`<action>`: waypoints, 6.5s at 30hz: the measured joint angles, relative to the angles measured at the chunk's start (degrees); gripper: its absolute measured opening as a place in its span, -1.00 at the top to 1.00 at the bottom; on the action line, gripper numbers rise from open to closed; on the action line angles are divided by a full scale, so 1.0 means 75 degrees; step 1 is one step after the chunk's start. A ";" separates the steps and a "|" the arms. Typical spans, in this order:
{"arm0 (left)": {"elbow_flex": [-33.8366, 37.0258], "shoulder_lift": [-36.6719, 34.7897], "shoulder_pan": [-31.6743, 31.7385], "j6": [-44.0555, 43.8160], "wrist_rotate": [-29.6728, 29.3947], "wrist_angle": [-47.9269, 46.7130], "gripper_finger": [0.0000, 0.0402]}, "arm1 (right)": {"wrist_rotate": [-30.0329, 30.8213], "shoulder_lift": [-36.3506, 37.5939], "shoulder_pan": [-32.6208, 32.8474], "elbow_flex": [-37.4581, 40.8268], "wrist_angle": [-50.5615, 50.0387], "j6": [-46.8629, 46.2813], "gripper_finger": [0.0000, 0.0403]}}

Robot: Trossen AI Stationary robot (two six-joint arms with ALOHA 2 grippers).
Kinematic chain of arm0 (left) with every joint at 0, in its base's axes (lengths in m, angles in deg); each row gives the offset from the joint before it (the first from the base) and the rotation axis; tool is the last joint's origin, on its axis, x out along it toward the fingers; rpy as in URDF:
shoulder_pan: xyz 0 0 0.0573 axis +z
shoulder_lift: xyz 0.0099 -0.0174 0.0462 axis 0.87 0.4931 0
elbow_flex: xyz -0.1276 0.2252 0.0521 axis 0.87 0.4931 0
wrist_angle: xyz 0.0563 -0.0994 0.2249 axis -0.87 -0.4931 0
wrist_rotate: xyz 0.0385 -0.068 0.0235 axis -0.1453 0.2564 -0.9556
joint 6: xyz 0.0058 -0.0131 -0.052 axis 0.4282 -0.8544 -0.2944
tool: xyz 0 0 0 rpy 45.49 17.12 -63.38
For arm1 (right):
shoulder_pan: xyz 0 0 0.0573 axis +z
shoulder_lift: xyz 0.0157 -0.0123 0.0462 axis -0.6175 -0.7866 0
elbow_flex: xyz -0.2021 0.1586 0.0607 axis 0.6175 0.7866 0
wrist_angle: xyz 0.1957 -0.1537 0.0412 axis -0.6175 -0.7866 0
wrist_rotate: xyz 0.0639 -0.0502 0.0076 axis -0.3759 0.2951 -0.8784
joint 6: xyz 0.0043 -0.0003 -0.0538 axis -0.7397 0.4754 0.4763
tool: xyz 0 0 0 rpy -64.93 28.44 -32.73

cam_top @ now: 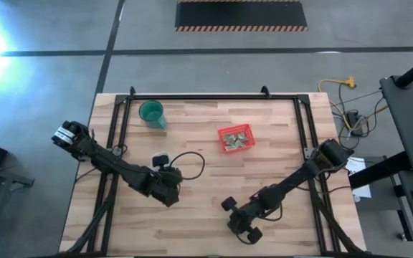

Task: Pick and place items into bin
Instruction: Put the light green stevia packet into the orange bin

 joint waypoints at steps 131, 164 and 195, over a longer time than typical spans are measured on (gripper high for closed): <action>0.4810 -0.4622 -0.1395 0.5987 -0.0749 0.8238 0.34 | -0.0014 0.1795 -0.0729 0.2069 0.1743 -0.0759 0.37; 0.4307 -0.3916 -0.1403 0.6033 -0.0530 0.8341 0.34 | -0.0552 0.0588 -0.0731 0.1844 0.2056 -0.1224 -0.06; 0.4310 -0.3905 -0.1398 0.6028 -0.0530 0.8318 0.34 | -0.0587 0.0585 -0.0676 0.1833 0.2024 -0.0230 0.82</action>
